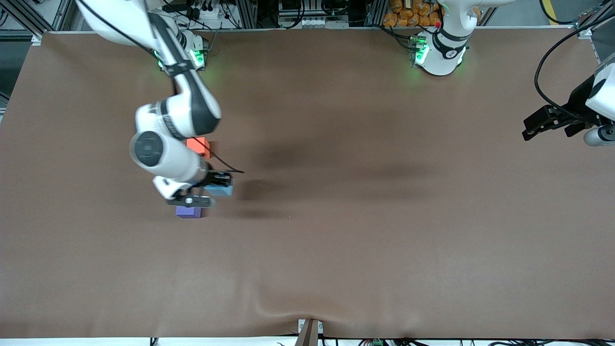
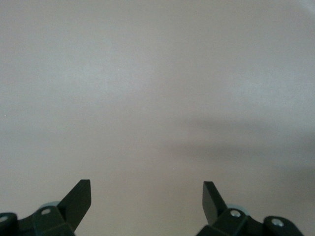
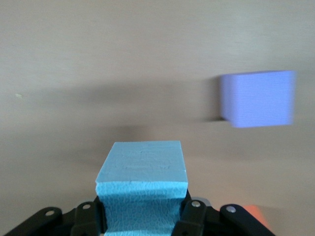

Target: Place blue block between orange and purple blocks

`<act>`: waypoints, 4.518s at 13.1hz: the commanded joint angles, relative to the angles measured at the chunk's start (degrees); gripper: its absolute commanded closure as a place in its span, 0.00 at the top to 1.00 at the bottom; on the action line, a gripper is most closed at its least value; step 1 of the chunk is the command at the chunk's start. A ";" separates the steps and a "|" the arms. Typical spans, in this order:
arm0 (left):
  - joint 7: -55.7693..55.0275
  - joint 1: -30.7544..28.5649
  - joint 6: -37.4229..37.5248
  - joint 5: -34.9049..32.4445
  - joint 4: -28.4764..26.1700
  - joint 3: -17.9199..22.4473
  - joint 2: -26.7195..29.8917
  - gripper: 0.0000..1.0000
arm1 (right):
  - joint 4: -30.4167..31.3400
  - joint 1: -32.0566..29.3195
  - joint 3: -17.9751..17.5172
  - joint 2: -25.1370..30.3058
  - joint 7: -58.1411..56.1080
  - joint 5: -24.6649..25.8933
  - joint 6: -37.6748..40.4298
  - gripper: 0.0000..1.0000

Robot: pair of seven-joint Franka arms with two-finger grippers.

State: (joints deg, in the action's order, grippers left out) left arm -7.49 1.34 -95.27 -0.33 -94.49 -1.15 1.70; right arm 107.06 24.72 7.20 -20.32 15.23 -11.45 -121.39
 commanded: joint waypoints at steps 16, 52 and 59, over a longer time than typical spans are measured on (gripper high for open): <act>1.51 -0.90 0.96 -0.73 0.18 -0.34 1.12 1.00 | 9.48 -8.11 -1.48 -3.75 -8.63 6.88 -5.26 0.30; 1.86 -1.87 0.96 -0.29 0.53 -0.69 1.20 1.00 | -17.14 -28.50 -6.74 18.30 -19.19 6.96 37.35 1.00; 1.95 -1.87 2.10 -0.11 0.53 -1.57 1.82 1.00 | -16.71 -26.84 -7.81 22.78 -17.78 11.08 39.74 1.00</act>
State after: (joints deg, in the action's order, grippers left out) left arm -6.72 -0.02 -94.57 -0.33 -93.85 -2.45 1.87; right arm 90.07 -2.25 0.22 0.40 -2.62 -3.39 -82.31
